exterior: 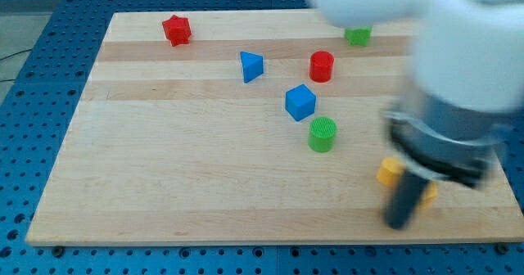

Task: Move the yellow blocks below the green circle

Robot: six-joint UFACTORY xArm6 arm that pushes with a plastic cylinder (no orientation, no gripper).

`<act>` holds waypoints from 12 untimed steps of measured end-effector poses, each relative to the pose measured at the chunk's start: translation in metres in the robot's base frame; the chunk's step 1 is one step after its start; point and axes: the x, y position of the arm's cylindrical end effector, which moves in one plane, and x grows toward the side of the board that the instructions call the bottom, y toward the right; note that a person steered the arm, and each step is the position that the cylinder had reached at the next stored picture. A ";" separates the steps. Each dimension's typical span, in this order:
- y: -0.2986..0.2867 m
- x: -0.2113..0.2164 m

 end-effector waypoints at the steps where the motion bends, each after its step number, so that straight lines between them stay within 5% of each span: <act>1: 0.034 0.003; 2: 0.057 -0.025; 5: -0.060 -0.026; 6: -0.035 -0.039; 8: -0.083 -0.065; 9: -0.070 -0.062; 11: 0.054 -0.052; 12: 0.014 -0.060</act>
